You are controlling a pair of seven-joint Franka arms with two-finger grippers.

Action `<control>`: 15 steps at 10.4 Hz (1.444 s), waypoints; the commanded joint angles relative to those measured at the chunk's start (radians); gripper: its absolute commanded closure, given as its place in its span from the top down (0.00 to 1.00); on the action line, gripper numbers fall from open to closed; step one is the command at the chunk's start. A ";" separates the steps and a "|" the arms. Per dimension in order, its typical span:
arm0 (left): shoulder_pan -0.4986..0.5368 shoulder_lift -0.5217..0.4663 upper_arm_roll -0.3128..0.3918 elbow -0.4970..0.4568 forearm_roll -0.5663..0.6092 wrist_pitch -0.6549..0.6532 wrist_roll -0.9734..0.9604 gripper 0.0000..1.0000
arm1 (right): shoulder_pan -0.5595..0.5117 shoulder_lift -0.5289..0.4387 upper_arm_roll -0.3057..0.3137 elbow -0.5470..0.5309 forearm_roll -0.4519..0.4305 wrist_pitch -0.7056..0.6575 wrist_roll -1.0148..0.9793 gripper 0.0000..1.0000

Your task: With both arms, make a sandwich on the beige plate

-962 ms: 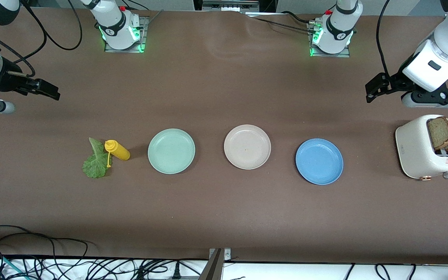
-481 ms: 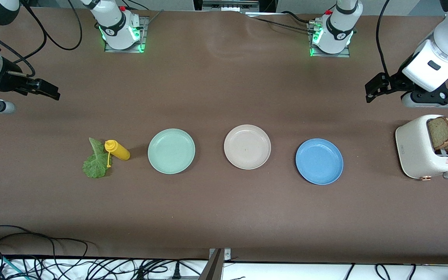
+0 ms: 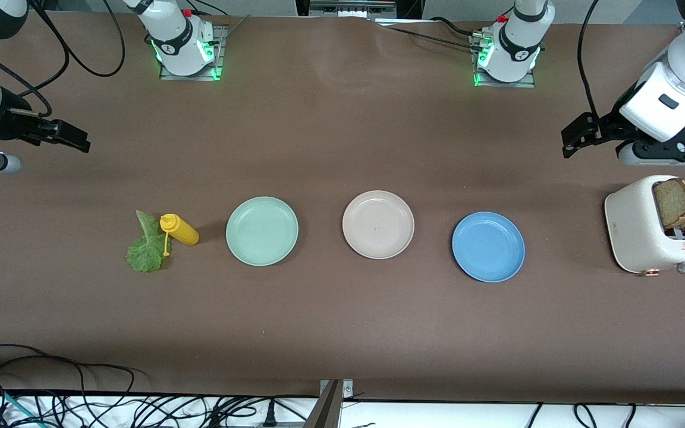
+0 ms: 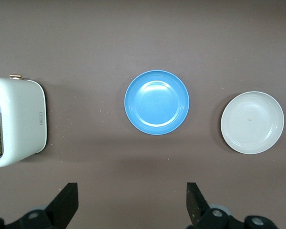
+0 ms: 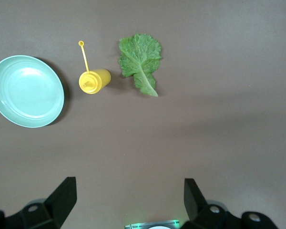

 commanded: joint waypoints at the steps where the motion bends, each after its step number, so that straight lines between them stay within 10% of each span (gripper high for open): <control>1: 0.028 -0.005 0.000 0.020 -0.025 -0.032 0.005 1.00 | -0.004 -0.005 -0.001 0.001 -0.006 -0.016 -0.016 1.00; 15: 0.084 0.043 0.009 0.041 0.005 -0.089 0.004 1.00 | -0.009 0.057 -0.044 0.000 -0.006 -0.001 -0.059 1.00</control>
